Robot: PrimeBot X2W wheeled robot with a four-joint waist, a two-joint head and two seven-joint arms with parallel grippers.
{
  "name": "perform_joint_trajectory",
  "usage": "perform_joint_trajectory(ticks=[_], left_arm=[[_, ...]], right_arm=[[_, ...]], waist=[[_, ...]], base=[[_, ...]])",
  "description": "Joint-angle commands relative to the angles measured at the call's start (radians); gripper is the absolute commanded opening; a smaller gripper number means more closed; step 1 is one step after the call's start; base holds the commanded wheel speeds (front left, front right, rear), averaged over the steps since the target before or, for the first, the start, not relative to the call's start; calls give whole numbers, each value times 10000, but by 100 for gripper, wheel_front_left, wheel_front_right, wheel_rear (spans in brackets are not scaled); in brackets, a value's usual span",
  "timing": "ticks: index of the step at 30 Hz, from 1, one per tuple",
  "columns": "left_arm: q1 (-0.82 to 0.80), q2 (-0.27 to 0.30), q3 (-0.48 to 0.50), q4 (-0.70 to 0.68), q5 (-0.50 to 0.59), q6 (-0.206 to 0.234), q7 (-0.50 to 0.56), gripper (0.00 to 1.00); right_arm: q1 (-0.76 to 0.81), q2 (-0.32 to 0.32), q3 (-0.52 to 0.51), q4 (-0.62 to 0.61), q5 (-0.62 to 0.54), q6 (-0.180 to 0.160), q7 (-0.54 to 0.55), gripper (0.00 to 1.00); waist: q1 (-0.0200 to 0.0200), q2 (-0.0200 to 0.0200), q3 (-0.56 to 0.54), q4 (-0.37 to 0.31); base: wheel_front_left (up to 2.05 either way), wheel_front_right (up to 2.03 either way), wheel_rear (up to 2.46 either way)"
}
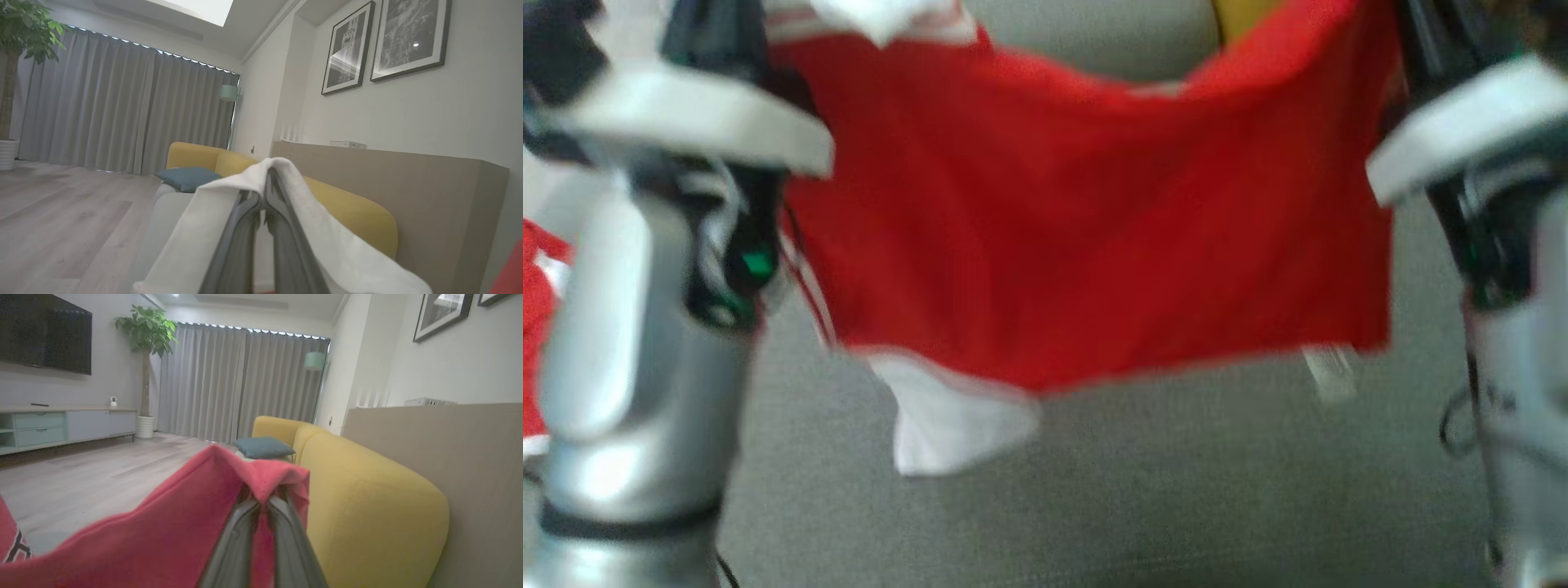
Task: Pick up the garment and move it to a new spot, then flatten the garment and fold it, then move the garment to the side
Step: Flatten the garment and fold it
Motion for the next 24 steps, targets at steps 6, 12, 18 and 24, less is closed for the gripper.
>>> perform_joint_trajectory(ticks=[6,12,18,24], left_arm=[[-3584,624,742,2064,-176,-522,56,0],[-6726,557,789,4858,-17,-973,-845,0],[-8477,274,989,6567,-83,-1359,-2315,0],[-8215,90,937,7428,-17,-1970,-2719,0]], right_arm=[[-3819,341,-53,2811,-136,35,-644,0],[-7213,644,-757,5961,-837,35,-2335,0],[-9091,880,-1863,8031,-1922,35,-4923,0],[-8745,1116,-2112,9624,-2347,35,-5928,0]], waist=[[0,-1,2388,-227],[0,-1,3672,103],[0,-1,4182,455],[0,-1,4406,724]], base=[[0,0,0],[0,0,0],[0,0,0],[0,0,0]])
